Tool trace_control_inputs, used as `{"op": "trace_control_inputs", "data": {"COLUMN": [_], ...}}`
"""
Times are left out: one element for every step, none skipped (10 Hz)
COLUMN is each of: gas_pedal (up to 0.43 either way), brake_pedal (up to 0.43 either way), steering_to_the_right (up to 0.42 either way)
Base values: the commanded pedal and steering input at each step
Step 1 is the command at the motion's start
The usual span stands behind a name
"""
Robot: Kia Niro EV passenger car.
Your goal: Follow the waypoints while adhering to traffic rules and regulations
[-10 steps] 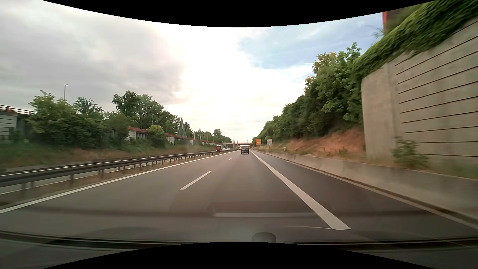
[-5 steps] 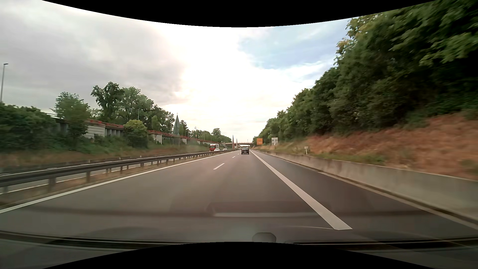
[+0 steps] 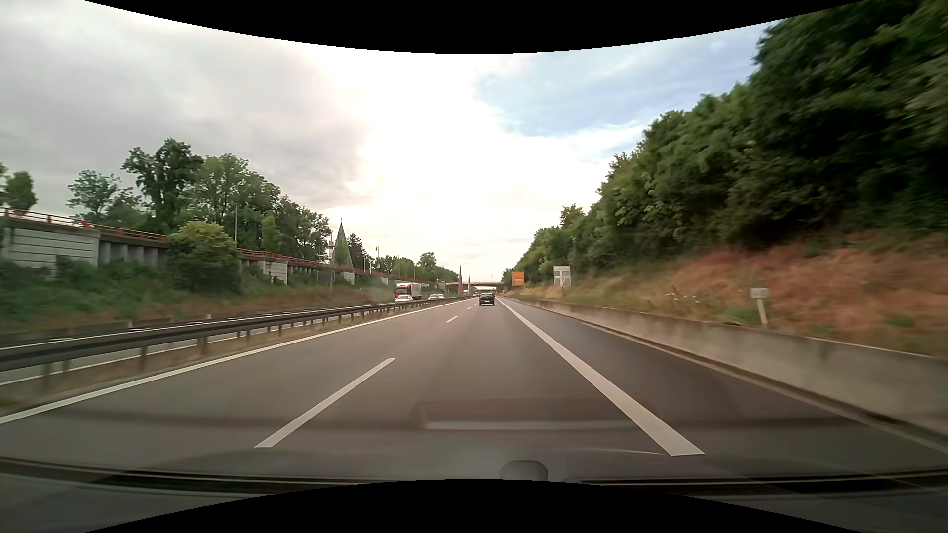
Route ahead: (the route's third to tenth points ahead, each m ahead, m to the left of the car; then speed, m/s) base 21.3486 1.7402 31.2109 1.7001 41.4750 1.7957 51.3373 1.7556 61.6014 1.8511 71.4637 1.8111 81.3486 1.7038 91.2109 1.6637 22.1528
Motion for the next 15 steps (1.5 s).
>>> {"op": "trace_control_inputs", "data": {"gas_pedal": [0.22,0.22,0.22,0.22,0.22,0.22,0.22,0.22,0.22,0.22,0.22,0.22,0.22,0.22,0.22], "brake_pedal": [0.0,0.0,0.0,0.0,0.0,0.0,0.0,0.0,0.0,0.0,0.0,0.0,0.0,0.0,0.0], "steering_to_the_right": [-0.003,-0.003,-0.003,-0.003,-0.003,-0.003,-0.003,-0.002,-0.003,-0.002,-0.002,-0.002,-0.002,-0.002,-0.002]}}
